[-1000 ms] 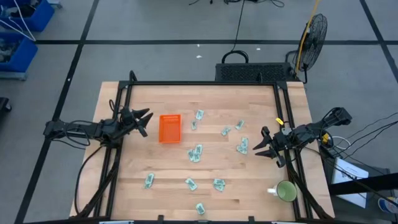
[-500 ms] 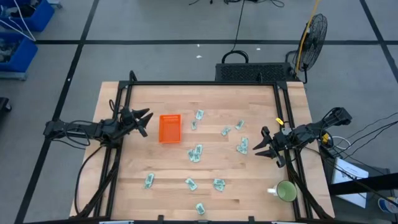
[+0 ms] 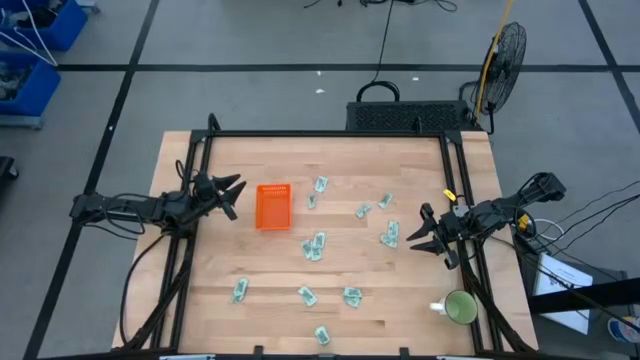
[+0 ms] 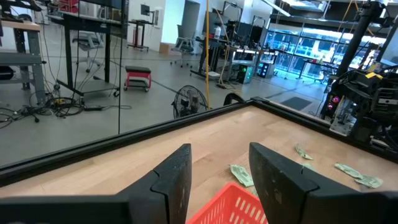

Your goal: Pick and place Stevia / Truvia into bins

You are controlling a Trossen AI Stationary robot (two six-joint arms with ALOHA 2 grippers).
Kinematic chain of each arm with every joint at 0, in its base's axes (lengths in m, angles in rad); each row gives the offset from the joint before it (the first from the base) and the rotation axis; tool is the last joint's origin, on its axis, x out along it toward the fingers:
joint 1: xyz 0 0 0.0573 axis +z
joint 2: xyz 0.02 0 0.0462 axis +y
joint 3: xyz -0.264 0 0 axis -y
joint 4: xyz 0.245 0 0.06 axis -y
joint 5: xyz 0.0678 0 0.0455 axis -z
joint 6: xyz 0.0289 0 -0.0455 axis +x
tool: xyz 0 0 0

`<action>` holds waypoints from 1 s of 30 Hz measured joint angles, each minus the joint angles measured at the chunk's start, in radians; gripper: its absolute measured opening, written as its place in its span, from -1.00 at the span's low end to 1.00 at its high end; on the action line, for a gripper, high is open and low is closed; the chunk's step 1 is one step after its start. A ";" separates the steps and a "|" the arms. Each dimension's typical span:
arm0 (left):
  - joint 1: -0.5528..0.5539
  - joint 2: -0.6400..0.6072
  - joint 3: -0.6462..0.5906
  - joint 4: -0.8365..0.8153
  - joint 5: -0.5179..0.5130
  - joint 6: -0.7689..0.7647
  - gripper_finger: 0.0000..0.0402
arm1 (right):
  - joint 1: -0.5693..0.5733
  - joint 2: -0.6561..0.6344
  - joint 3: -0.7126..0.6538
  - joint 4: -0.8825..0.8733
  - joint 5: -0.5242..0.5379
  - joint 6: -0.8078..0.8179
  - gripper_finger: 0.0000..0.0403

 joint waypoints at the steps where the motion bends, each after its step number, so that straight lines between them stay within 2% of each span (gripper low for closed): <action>1: 0.000 0.000 0.000 0.000 0.000 0.000 -0.17 | 0.000 0.000 0.000 0.000 0.000 0.000 -0.49; 27: 0.000 0.000 0.000 0.000 0.000 0.000 -0.17 | 0.000 0.000 0.000 0.000 0.000 0.000 -0.49; 30: 0.000 0.000 0.000 0.000 -0.003 0.078 -0.17 | 0.000 0.000 0.000 0.000 0.000 0.000 -0.49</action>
